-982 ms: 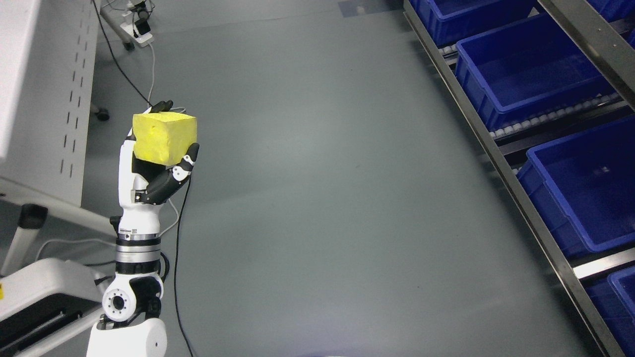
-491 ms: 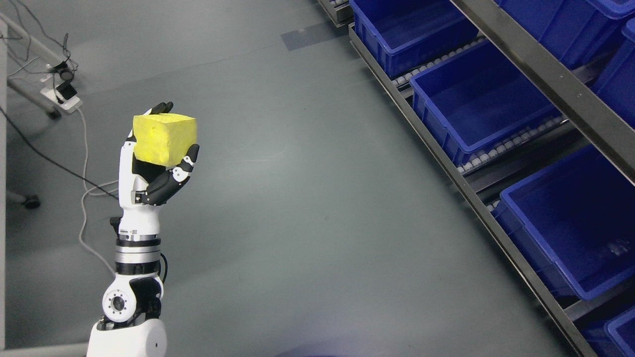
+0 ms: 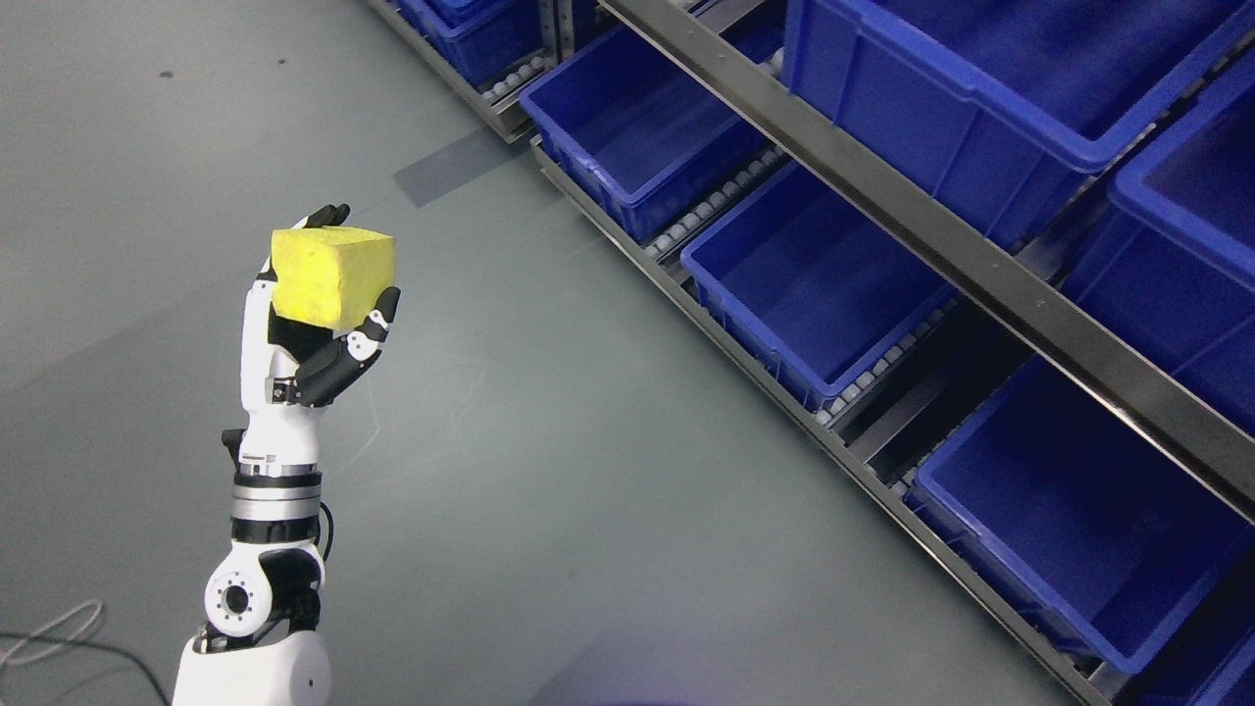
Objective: Move yellow foam block to right shelf middle
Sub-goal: 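Carry the cube in the left hand while driving toward the blue bin shelf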
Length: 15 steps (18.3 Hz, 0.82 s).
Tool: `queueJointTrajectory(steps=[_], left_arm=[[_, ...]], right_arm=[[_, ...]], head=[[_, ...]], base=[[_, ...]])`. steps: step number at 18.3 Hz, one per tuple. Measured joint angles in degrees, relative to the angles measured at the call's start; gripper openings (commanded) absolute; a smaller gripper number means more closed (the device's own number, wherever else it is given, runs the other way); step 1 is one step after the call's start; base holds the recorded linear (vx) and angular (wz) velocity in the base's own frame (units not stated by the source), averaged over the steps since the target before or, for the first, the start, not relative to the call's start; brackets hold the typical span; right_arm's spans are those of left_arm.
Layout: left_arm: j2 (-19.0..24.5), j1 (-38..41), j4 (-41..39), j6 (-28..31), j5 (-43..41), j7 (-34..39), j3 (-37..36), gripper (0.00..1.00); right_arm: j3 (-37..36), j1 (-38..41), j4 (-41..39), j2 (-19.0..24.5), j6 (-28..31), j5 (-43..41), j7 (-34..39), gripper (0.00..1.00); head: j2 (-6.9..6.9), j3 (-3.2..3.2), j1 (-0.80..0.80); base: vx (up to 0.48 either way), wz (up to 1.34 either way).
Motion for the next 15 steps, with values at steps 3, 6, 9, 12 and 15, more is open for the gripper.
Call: queueJointTrajectory(steps=[3, 6, 9, 12, 15], left_arm=[[0.0, 0.0, 0.0, 0.0, 0.0, 0.0, -0.1, 0.0], [0.0, 0.0, 0.0, 0.0, -0.1, 0.0, -0.1, 0.0], [0.0, 0.0, 0.0, 0.1, -0.1, 0.0, -0.3, 0.0], [0.0, 0.0, 0.0, 0.2, -0.1, 0.0, -0.4, 0.0], [0.0, 0.0, 0.0, 0.0, -0.1, 0.0, -0.4, 0.0]], right_arm=[[0.0, 0.0, 0.0, 0.0, 0.0, 0.0, 0.0, 1.0], [0.0, 0.0, 0.0, 0.0, 0.0, 0.0, 0.0, 1.0], [0.0, 0.0, 0.0, 0.0, 0.0, 0.0, -0.1, 1.0], [0.0, 0.0, 0.0, 0.0, 0.0, 0.0, -0.1, 1.0], [0.0, 0.0, 0.0, 0.0, 0.0, 0.0, -0.1, 1.0]], head=[[0.0, 0.0, 0.0], [0.02, 0.0, 0.0], [0.02, 0.0, 0.0], [0.02, 0.0, 0.0], [0.02, 0.0, 0.0]], base=[[0.421, -0.62], [0.303, -0.45], [0.231, -0.32], [0.143, -0.25], [0.138, -0.25]])
